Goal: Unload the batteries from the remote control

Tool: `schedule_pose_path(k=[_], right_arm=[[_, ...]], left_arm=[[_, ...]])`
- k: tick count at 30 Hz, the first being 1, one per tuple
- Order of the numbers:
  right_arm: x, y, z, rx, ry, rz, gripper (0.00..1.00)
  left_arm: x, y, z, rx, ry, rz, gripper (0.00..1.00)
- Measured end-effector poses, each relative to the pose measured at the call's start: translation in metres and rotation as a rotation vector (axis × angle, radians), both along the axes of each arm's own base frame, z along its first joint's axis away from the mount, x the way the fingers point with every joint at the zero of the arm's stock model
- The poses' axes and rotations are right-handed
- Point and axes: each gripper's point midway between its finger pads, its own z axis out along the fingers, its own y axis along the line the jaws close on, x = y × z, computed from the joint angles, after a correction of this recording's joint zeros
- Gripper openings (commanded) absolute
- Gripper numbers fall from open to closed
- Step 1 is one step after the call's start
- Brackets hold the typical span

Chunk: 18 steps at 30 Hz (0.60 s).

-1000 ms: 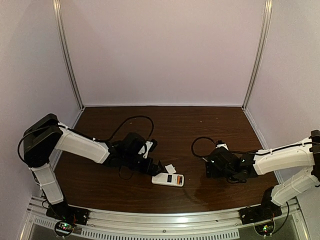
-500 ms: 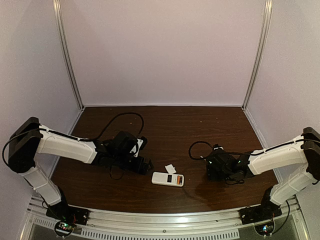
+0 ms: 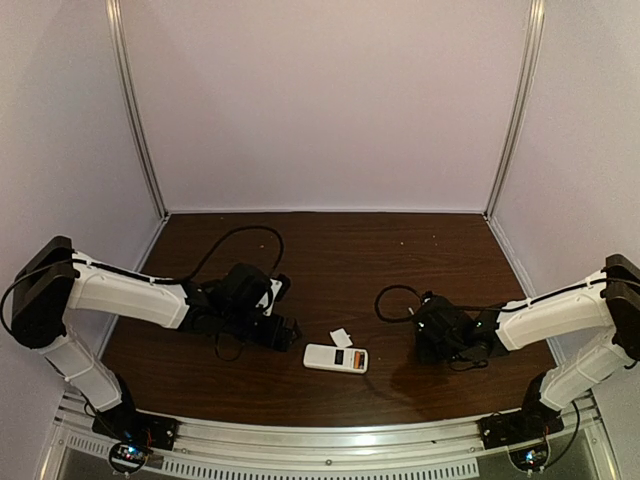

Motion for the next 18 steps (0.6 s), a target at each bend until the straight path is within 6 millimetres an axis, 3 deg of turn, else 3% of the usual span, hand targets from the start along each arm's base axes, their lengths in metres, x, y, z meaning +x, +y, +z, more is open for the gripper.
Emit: schedule_pose_path(k=[6,18], right_arm=[[-0.001,0.001,-0.001,0.012,0.000,0.001,0.45],[0.000,0.003,-0.001,0.032,-0.007,-0.003,0.21]], left_arm=[[0.000,0.001,-0.001,0.004,-0.001,-0.001,0.84],[-0.002,0.004,0.012,-0.019,-0.028,-0.010,0.84]])
